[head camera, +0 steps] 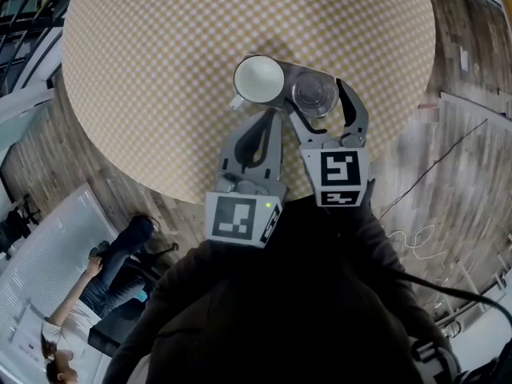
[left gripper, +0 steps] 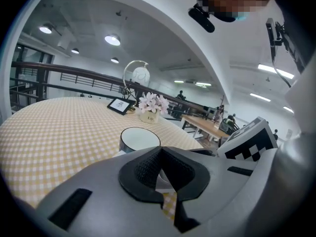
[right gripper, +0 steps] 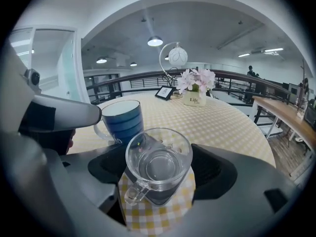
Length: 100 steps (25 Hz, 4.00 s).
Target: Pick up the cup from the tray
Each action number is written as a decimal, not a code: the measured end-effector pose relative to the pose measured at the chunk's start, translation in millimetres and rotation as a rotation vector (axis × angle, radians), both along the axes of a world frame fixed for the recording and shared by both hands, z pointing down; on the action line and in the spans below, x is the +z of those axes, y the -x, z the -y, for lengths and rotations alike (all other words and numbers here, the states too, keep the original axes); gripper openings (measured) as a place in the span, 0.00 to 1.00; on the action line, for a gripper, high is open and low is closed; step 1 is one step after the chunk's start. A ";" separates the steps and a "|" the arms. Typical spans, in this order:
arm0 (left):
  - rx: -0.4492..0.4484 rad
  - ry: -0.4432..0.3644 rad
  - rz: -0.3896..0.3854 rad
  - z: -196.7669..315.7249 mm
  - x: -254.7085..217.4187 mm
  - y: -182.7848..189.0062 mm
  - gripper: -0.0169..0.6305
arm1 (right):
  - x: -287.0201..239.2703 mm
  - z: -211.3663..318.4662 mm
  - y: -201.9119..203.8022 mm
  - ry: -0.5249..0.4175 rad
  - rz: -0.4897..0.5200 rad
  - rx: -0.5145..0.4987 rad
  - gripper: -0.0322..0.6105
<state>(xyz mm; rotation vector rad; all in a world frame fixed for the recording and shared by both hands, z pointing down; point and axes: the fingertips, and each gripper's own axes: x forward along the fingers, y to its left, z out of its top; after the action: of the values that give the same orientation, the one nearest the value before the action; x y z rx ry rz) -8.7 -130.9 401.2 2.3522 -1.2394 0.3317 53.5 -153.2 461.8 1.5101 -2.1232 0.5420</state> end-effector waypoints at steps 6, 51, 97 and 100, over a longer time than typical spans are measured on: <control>0.015 -0.010 0.014 0.0 0.7 -1.3 0.03 | 2.1 0.4 -3.0 0.008 -0.007 0.009 0.59; 0.182 0.002 -0.017 -16.4 -0.6 -57.3 0.03 | 17.6 -28.1 -94.3 -0.022 -0.003 0.268 0.60; -0.162 -0.508 -0.003 -148.0 -181.3 7.6 0.03 | -205.6 -131.3 11.3 -0.511 0.123 -0.177 0.09; -0.164 -0.509 0.002 -150.8 -183.1 5.9 0.03 | -206.0 -133.6 7.6 -0.509 0.125 -0.171 0.09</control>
<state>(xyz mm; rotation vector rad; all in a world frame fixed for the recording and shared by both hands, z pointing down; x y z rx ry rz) -14.6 19.9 218.0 2.6295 -1.6614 -0.0452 45.9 -19.7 255.8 1.5516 -2.5946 0.0289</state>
